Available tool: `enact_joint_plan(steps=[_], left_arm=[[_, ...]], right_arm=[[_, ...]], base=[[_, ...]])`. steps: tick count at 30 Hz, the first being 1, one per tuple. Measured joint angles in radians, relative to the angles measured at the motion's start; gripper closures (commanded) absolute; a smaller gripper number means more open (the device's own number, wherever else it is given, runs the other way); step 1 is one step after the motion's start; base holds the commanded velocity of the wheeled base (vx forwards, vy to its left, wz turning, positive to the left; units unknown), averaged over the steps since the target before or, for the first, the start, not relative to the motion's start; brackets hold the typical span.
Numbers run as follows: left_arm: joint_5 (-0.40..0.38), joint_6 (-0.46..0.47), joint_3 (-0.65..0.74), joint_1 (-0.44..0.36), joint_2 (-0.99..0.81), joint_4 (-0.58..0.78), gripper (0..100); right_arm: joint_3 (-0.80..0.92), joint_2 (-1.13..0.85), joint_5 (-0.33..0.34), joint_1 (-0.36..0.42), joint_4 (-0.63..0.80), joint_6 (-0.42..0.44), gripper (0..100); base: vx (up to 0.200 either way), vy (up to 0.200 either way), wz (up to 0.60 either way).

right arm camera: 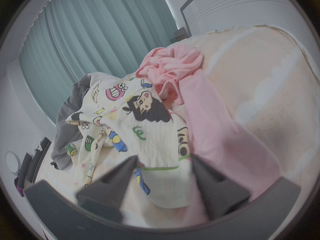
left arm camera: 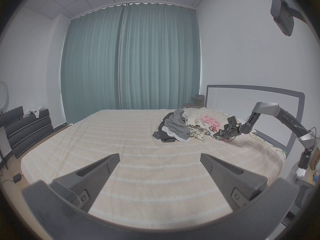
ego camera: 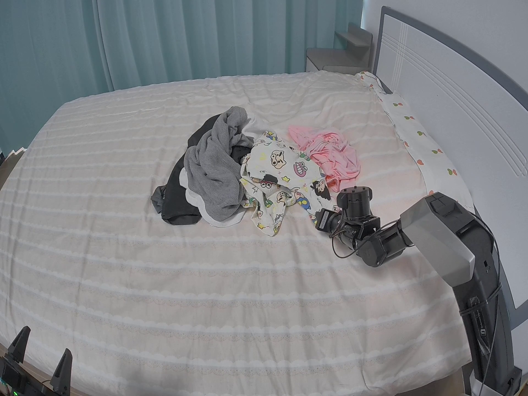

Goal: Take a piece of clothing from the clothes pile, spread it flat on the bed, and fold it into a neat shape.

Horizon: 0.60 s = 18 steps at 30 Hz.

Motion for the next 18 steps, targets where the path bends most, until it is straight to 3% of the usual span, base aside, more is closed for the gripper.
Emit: enact_joint_plan(steps=[10,18], left_arm=[[0.000,0.000,0.000,0.000,0.000,0.000,0],[0.000,0.000,0.000,0.000,0.000,0.000,0]], right_arm=[[0.019,-0.014,-0.043,0.013,-0.008,0.000,100],[0.207,-0.114,-0.035,0.016,-0.041,0.024,100]], base=[[0.000,0.000,0.00],[0.000,0.000,0.00]])
